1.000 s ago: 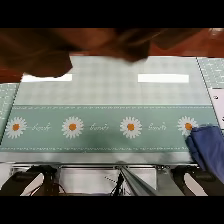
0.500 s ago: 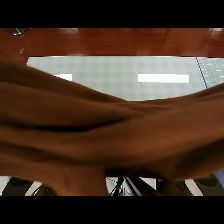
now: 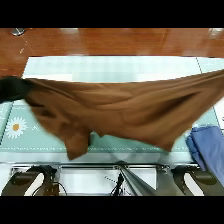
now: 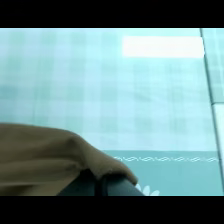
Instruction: Fold the shirts.
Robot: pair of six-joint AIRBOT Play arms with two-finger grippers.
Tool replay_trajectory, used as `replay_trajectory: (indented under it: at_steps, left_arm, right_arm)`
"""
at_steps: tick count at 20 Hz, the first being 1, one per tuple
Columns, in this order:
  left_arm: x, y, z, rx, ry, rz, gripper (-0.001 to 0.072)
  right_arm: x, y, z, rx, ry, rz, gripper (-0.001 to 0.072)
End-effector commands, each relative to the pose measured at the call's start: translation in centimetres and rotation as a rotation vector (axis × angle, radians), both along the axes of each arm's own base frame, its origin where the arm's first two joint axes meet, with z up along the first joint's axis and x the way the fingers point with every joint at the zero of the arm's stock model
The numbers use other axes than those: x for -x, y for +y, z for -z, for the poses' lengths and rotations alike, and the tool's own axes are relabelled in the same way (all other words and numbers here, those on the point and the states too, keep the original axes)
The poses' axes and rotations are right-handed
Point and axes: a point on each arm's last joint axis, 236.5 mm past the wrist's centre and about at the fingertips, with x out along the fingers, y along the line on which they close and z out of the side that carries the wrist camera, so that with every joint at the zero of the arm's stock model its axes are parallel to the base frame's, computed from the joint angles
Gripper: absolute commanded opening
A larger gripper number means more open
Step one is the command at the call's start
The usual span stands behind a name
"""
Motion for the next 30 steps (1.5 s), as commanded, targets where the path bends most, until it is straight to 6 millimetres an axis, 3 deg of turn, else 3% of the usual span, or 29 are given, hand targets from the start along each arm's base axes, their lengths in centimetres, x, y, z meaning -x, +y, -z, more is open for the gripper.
replay_trajectory:
  at_steps: [1, 3, 6, 8, 10, 11, 12, 13, 16, 18, 21, 23, 24, 27, 30]
  left_arm:
    - [-6.2, -0.3, 7.7, 0.12, 0.024, -0.099, 0.0018]
    - [-10.0, 0.4, 10.1, 0.115, 0.046, -0.144, 0.0017]
    - [-14.1, 0.6, 13.3, 0.108, 0.106, -0.163, 0.0018]
    - [-15.9, 0.6, 14.9, 0.106, 0.139, -0.164, 0.0018]
    - [-16.6, 0.5, 16.0, 0.11, 0.174, -0.16, 0.0032]
    - [-16.7, 0.5, 16.2, 0.11, 0.189, -0.156, 0.0152]
    - [-16.5, 0.8, 16.2, 0.106, 0.202, -0.151, 0.0424]
    - [-16.1, 1.6, 16.3, 0.087, 0.217, -0.138, 0.0694]
    - [-12.6, 5.0, 16.7, 0.053, 0.357, -0.043, 0.0703]
    - [-8.5, 7.4, 17.6, 0.074, 0.499, 0.008, 0.0703]
    - [-3.5, 8.9, 20.6, 0.152, 0.668, -0.019, 0.0703]
    - [-1.5, 8.9, 23.1, 0.201, 0.72, -0.06, 0.0703]
    - [-1.5, 8.2, 23.7, 0.24, 0.702, -0.057, 0.0703]
    - [-3.5, 5.9, 23.4, 0.36, 0.58, -0.021, 0.0703]
    - [-4.4, 4.7, 23.5, 0.427, 0.548, 0.011, 0.0702]
  right_arm:
    - [-7.7, -0.2, 8.2, -0.032, 0.102, 0.017, 0.0024]
    - [-12.4, 1.1, 11.3, -0.123, 0.129, 0.022, 0.0025]
    - [-18.8, 2.2, 14.7, -0.218, 0.144, 0.033, 0.0026]
    - [-22.0, 3.2, 17.3, -0.305, 0.196, 0.067, 0.0027]
    - [-23.8, 4.8, 19.0, -0.404, 0.244, 0.063, 0.0027]
    - [-24.4, 5.5, 19.3, -0.451, 0.263, 0.058, 0.0048]
    - [-24.8, 5.8, 19.3, -0.494, 0.273, 0.047, 0.0297]
    - [-24.9, 5.8, 19.1, -0.513, 0.278, 0.015, 0.061]
    - [-22.8, 2.1, 18.4, -0.489, 0.332, -0.008, 0.0619]
    - [-19.1, -1.7, 18.9, -0.431, 0.441, -0.012, 0.0614]
    - [-12.9, -6.1, 21.9, -0.421, 0.577, 0.083, 0.0614]
    - [-9.7, -5.6, 24.0, -0.521, 0.561, 0.133, 0.0614]
    - [-8.2, -4.9, 25.0, -0.565, 0.537, 0.151, 0.0614]
    - [-4.4, -2.3, 26.5, -0.653, 0.484, 0.167, 0.0614]
    - [-2.0, -0.4, 26.4, -0.68, 0.477, 0.141, 0.0614]
